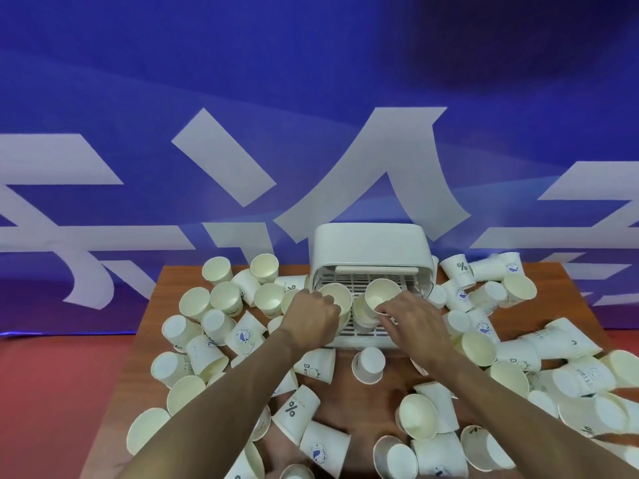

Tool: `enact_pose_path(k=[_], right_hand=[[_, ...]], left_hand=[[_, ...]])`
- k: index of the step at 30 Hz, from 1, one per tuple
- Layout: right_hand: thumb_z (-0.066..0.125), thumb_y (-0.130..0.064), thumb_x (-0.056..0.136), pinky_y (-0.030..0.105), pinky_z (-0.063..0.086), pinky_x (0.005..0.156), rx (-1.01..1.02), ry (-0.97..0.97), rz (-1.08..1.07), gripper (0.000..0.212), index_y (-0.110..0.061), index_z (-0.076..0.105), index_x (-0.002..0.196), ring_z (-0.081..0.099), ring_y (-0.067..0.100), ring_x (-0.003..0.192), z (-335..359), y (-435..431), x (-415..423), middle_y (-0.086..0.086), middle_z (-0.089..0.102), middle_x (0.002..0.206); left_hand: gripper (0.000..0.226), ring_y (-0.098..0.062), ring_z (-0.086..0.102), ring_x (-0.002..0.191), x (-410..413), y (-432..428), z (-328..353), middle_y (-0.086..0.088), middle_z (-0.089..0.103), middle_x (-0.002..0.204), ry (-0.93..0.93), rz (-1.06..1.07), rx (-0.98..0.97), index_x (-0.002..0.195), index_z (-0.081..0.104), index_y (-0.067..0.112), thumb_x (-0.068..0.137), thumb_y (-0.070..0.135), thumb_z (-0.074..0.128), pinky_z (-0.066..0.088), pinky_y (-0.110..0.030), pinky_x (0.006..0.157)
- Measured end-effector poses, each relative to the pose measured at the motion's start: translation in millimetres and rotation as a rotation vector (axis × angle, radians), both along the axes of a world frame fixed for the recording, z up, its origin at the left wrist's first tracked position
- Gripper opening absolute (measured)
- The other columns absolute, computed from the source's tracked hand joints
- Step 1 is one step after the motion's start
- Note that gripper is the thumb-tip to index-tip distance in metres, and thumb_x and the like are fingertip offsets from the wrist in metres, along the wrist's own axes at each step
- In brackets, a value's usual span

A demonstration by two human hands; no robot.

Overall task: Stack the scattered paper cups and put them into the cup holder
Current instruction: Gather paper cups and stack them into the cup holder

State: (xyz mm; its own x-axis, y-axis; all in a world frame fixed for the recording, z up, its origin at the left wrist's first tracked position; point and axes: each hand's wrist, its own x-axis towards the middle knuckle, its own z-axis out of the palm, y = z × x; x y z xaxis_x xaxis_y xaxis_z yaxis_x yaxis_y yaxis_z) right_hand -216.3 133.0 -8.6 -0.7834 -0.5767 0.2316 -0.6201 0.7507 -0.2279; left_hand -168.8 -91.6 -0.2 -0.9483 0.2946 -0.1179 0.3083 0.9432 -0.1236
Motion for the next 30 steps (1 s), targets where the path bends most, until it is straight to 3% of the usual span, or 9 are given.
enact_pose_path(k=[7,14,23,30], right_hand=[[0.083,-0.019,0.078,0.033,0.054,0.063,-0.023,-0.004,0.043,0.018,-0.024,0.076,0.094,0.064,0.016,0.08,-11,2,-5,-0.004,0.069,0.084],[0.078,-0.021,0.082,0.027,0.048,0.074,-0.028,-0.043,0.087,0.019,-0.025,0.074,0.1,0.062,0.013,0.088,-28,3,-7,-0.006,0.069,0.093],[0.081,-0.02,0.079,0.024,0.048,0.07,-0.041,-0.081,0.073,0.018,-0.025,0.075,0.096,0.063,0.011,0.085,-41,-7,-5,-0.007,0.07,0.09],[0.056,-0.043,0.097,0.032,0.052,0.072,0.079,-0.213,0.064,0.022,-0.032,0.068,0.111,0.063,0.014,0.086,-45,-11,-11,-0.004,0.07,0.096]], left_hand=[[0.019,-0.022,0.051,0.064,-6,0,-18,-0.002,0.063,0.08,-0.09,-0.016,-0.062,0.083,0.068,0.017,0.09,0.022,0.051,0.031,-0.029,0.061],[0.02,-0.024,0.064,0.084,-13,-1,-49,-0.005,0.067,0.098,-0.234,0.071,-0.039,0.105,0.067,0.016,0.098,0.029,0.054,0.038,-0.029,0.063],[0.02,-0.024,0.065,0.085,-18,-5,-55,-0.006,0.069,0.098,-0.226,0.085,-0.029,0.106,0.069,0.017,0.097,0.03,0.056,0.04,-0.029,0.065],[0.014,-0.02,0.057,0.074,-17,-9,-52,-0.004,0.068,0.095,-0.223,0.076,-0.073,0.103,0.069,0.018,0.093,0.018,0.059,0.041,-0.028,0.062]])
